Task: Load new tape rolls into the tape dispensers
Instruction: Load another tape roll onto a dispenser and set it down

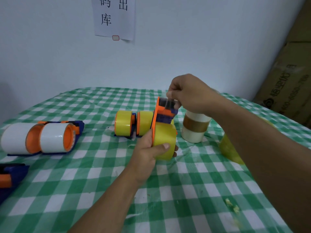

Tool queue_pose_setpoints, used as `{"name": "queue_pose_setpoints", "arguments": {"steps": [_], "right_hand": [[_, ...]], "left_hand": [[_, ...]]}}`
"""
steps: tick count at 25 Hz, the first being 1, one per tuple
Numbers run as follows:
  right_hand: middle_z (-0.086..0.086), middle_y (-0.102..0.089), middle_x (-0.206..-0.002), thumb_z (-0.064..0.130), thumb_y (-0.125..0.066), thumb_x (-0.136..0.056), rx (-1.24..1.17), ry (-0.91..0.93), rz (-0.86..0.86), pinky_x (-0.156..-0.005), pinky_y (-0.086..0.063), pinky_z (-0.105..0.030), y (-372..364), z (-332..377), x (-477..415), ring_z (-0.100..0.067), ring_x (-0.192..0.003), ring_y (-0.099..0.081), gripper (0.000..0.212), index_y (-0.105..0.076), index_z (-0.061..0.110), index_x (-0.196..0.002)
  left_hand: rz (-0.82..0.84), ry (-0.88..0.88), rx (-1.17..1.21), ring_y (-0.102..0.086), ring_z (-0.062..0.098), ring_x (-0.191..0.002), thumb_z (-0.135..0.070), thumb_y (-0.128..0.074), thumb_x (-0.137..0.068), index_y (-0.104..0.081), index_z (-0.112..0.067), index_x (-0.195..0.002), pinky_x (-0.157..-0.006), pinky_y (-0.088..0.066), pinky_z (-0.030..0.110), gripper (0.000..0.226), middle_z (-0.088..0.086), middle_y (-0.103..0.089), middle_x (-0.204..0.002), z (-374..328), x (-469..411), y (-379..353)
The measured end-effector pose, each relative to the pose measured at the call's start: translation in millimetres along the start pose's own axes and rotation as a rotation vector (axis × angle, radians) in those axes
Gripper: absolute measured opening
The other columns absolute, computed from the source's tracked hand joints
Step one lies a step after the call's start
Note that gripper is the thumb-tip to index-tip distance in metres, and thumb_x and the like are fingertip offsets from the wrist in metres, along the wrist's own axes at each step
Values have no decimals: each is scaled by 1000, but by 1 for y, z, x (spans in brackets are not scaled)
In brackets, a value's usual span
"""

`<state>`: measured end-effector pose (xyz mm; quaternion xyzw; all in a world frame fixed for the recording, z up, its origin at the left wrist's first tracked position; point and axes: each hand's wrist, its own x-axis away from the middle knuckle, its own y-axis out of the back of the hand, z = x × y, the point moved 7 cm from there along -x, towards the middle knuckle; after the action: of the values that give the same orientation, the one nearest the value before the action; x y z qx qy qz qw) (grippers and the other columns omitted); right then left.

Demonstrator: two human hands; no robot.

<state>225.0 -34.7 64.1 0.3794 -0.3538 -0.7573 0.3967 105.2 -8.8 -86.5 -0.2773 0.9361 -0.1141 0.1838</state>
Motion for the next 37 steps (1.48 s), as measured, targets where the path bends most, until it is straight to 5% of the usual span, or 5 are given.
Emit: {"name": "queue_pose_setpoints", "arguments": {"steps": [7, 16, 24, 33, 37], "right_hand": [[5, -66, -85, 20, -57, -102, -3, 65, 49, -66, -45, -25, -3, 13, 1, -11, -77, -58, 15, -64, 8, -95], [8, -58, -70, 17, -58, -102, 22, -6, 13, -61, -40, -25, 4, 6, -2, -3, -62, -51, 19, -65, 0, -94], [-20, -56, -77, 12, -57, -101, -32, -19, 43, -76, -55, -36, 15, 5, -4, -25, -70, -52, 30, -60, -18, -98], [-5, -78, -86, 13, -57, -100, -142, 19, 112, -92, -56, -50, 11, 20, 5, -22, -86, -73, 13, -63, 5, -91], [-1, -78, -85, 15, -58, -100, -124, 27, 140, -91, -57, -50, 7, 25, 9, -28, -95, -72, 14, -64, 4, -93]], "left_hand": [[-160, 11, -88, -71, 27, -72, -34, -61, -96, -70, -7, -104, -71, -60, 40, 30, 15, -75, -81, -4, 3, 5], [-89, 15, 3, -71, 27, -75, -12, -56, -95, -66, -7, -112, -68, -60, 36, 21, 15, -73, -83, -3, 3, 0], [9, 5, -14, -72, 28, -82, -18, -58, -84, -62, -8, -121, -73, -59, 35, 39, 15, -75, -89, 0, 4, -1], [-93, 128, 45, -72, 43, -95, -34, -66, -87, -71, -3, -114, -90, -54, 56, 41, 28, -73, -102, 1, 0, 8], [-140, 220, 7, -74, 39, -85, -39, -60, -92, -70, -2, -110, -80, -59, 48, 42, 25, -75, -94, 1, 1, 7]]}}
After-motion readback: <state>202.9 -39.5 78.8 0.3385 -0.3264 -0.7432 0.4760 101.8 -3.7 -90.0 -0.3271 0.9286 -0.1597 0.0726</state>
